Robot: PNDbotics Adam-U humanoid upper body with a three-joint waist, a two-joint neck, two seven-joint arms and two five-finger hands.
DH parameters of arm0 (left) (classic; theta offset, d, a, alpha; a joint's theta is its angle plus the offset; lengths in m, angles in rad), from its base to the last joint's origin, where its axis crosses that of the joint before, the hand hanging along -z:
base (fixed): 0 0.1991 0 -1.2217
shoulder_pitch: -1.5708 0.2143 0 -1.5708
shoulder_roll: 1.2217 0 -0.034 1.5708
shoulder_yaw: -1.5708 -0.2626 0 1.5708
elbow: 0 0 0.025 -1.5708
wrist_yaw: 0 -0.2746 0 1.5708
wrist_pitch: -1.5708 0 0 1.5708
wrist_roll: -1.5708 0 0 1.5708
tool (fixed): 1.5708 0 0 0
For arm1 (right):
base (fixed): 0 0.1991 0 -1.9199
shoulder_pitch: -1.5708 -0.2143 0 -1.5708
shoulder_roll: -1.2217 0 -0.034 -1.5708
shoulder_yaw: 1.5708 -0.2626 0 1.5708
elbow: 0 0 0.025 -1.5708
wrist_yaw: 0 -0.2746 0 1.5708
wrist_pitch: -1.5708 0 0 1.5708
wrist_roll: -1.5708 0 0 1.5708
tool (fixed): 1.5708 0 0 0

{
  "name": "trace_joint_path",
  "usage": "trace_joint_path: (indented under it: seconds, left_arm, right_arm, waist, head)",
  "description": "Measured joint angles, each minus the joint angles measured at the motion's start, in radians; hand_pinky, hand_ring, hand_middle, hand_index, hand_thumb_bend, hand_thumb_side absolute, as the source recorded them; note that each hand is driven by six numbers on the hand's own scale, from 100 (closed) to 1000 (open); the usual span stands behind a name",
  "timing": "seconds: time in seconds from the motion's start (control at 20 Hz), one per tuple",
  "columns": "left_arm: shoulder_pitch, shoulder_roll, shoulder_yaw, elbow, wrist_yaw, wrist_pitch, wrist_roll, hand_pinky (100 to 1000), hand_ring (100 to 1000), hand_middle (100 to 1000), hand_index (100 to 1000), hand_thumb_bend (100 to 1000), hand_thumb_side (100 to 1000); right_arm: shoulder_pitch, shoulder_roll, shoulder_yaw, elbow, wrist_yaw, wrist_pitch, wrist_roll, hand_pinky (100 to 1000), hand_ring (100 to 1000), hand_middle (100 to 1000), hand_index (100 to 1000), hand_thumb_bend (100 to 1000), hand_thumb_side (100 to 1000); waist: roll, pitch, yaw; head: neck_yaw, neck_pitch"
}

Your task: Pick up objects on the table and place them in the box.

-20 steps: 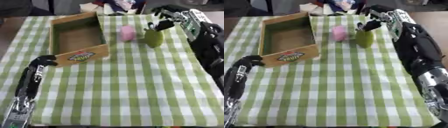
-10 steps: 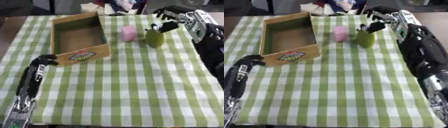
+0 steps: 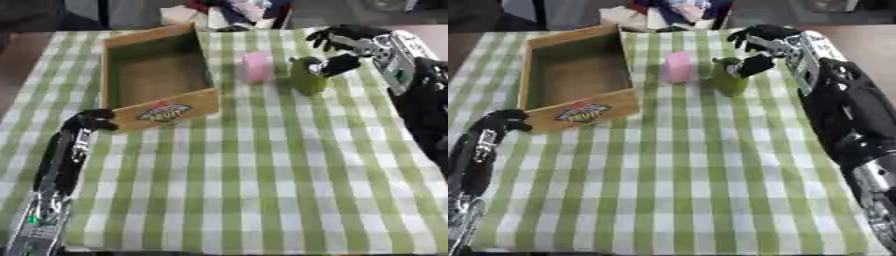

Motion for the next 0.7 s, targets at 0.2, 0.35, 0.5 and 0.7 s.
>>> trace_joint_path:
  seconds: [0.2,0.35,0.5,0.7]
  left_arm:
    - [0.000,0.000,0.000,0.000,0.000,0.000,0.000,850,633,659,752,100,916]
    - [0.001,0.000,0.000,0.000,0.000,0.000,0.000,850,632,659,752,100,916]
    - [0.001,0.000,0.000,0.000,0.000,0.000,0.000,850,631,658,752,100,917]
    - [0.001,0.000,0.000,0.000,0.000,0.000,0.000,850,630,658,752,100,915]
  right_arm:
    - [0.012,-0.001,0.011,-0.005,-0.001,-0.014,0.011,778,811,829,971,173,650]
    - [0.021,-0.001,0.018,-0.005,-0.001,-0.020,0.016,780,812,827,967,175,651]
    - [0.026,0.000,0.023,-0.005,0.003,-0.020,0.018,780,808,817,955,172,640]
    - [0.033,0.003,0.024,-0.003,0.018,-0.015,0.018,778,803,800,935,174,637]
  waist:
    - [0.000,0.000,0.000]
    - [0.000,0.000,-0.001]
    - [0.000,0.000,-0.001]
    - [0.000,0.000,0.000]
  head:
    - [0.002,0.000]
    - [0.003,0.000]
    - [0.003,0.000]
    - [0.003,0.000]
